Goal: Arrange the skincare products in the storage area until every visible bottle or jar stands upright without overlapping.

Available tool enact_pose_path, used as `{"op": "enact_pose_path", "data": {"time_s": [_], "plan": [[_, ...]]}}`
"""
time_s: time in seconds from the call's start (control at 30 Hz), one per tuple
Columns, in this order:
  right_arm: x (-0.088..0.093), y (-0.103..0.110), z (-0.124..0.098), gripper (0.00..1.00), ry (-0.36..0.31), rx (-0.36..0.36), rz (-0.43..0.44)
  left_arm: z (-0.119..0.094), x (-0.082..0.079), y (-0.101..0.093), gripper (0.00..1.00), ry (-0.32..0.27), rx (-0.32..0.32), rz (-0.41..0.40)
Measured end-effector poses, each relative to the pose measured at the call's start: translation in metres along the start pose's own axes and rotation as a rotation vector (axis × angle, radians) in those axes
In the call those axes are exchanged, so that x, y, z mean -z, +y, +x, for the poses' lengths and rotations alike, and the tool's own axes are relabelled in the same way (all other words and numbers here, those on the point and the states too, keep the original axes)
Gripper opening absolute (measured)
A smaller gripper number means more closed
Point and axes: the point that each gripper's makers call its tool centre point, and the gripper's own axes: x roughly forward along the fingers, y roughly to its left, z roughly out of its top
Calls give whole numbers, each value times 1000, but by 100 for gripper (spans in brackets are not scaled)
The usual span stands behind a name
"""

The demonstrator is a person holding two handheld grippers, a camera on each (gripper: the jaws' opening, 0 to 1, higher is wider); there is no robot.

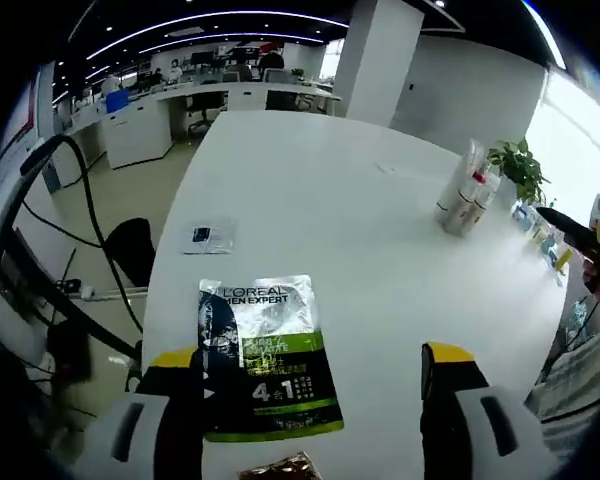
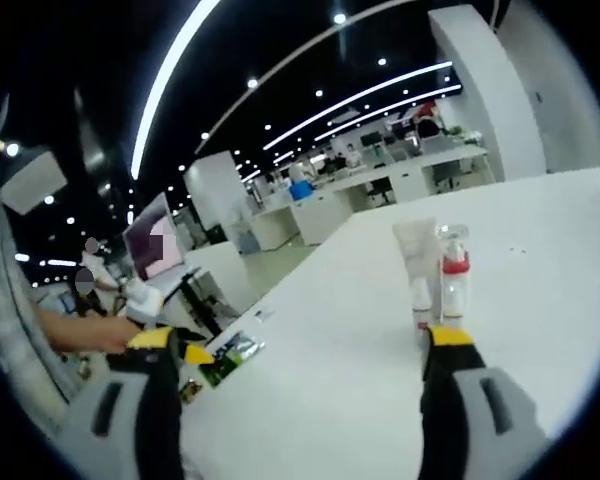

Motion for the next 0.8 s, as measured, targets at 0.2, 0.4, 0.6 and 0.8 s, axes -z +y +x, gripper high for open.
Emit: {"op": "enact_pose_path", "data": {"time_s": [0.2,0.4,0.6,0.8], "plan": [[1,-9,-6,99,6,31,15,15,1,20,96,51,-60,-5],[1,-13,-10,99,4,39,29,32,13,39,100,137,-130,38],[4,-19,-17,99,8,52,37,41,29,39,100,207,-144,75],[6,-22,-24,97,4,69,35,44,42,34,100,225,-139,130]]}}
